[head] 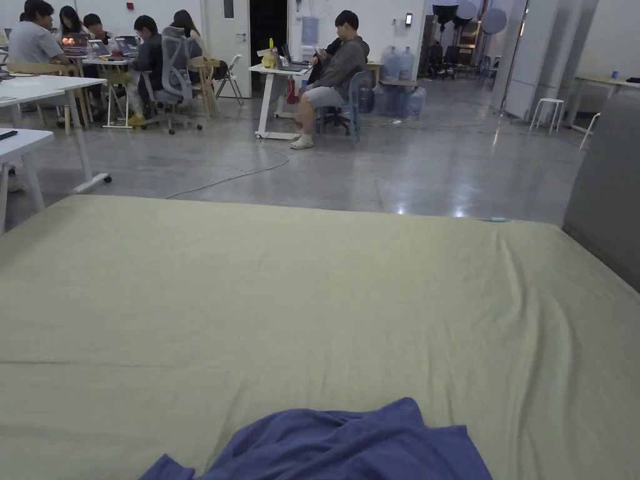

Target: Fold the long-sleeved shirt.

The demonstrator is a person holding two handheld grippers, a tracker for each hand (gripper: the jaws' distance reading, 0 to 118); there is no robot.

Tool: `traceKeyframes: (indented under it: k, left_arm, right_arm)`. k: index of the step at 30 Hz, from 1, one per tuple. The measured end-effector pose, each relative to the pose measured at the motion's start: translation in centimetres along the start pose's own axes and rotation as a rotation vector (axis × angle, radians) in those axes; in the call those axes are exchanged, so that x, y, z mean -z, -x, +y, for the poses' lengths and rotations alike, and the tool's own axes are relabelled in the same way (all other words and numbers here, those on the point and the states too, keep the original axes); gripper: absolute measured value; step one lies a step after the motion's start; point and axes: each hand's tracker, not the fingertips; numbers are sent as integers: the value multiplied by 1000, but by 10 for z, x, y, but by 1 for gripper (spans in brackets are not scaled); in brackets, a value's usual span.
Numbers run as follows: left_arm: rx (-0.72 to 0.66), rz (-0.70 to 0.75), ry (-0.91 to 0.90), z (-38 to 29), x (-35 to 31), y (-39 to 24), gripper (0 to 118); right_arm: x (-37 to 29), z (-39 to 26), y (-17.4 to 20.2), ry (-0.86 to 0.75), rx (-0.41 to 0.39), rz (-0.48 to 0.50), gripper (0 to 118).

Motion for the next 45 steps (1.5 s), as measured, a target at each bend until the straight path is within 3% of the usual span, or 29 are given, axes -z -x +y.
traceKeyframes:
  k: [6,8,9,10,11,12,14,16,21,22,23,24,25,26,28,30,31,33,34,35,37,39,42,43,45]
  left_arm:
    - [-63,11,33,12,47,6,2]
    - [-63,21,35,10,55,3,2]
    - [-80,12,30,14,50,3,7]
    - [-94,8,21,16,41,2,51]
    - [-97,12,-36,15,30,0,93]
    - [-92,-5,-128,9,14,-5,117]
    - [-77,-72,-316,-8,-24,-9,117]
    - [-88,-93,-435,-27,-64,-23,117]
    - [-36,-190,-279,-76,-76,-56,114]
    - [-3,-173,-255,-87,-67,-65,85]
    - [36,-136,-258,-97,-53,-74,32]
    - [64,-51,-263,-102,-30,-87,0]
    - [59,-12,-255,-103,-19,-91,0]
    - [99,-67,-246,-104,-21,-95,0]
    - [41,-183,-251,-77,-31,-103,0]
    - [33,-209,-325,-34,-32,-112,0]
    - [48,-209,-362,-14,-29,-116,19]
    - [62,-181,-442,45,-11,-131,108]
    - [63,-156,-405,74,4,-134,117]
    - [55,-198,-478,103,16,-137,116]
    - [35,-45,-347,156,54,-158,116]
    - [46,-4,-251,194,89,-159,107]
    - [90,82,-173,213,132,-164,49]
    - [125,94,-155,208,141,-166,42]
    - [205,124,-146,195,157,-166,41]
  right_arm:
    - [38,4,3,49,77,-20,5]
    - [37,9,-4,85,151,-2,28]
    - [33,13,-9,92,173,-29,49]
    - [25,16,-13,89,168,-37,85]
    - [9,12,-12,66,167,-67,98]
    - [-11,9,-12,19,140,-113,99]
    - [-56,2,-6,-114,86,-160,99]
    - [-95,-17,1,-219,61,-146,99]
    - [-127,-60,32,-284,137,-31,99]
    - [-125,-70,39,-297,153,14,90]
    - [-124,-76,45,-311,158,41,60]
    - [-119,-82,52,-301,154,49,8]
    - [-117,-83,56,-282,107,30,0]
    - [-114,-86,61,-255,137,60,0]
    - [-106,-84,63,-250,117,84,0]
    - [-107,-82,69,-245,91,107,0]
    - [-106,-81,74,-247,85,112,0]
    - [-106,-76,79,-248,75,124,0]
    - [-105,-75,82,-247,77,128,0]
    - [-103,-75,85,-244,85,136,0]
    - [-99,-77,90,-226,84,166,0]
    - [-91,-81,89,-204,86,203,0]
    - [-82,-83,83,-174,107,198,0]
    - [-80,-83,80,-168,114,189,0]
    - [-75,-81,72,-153,130,160,0]
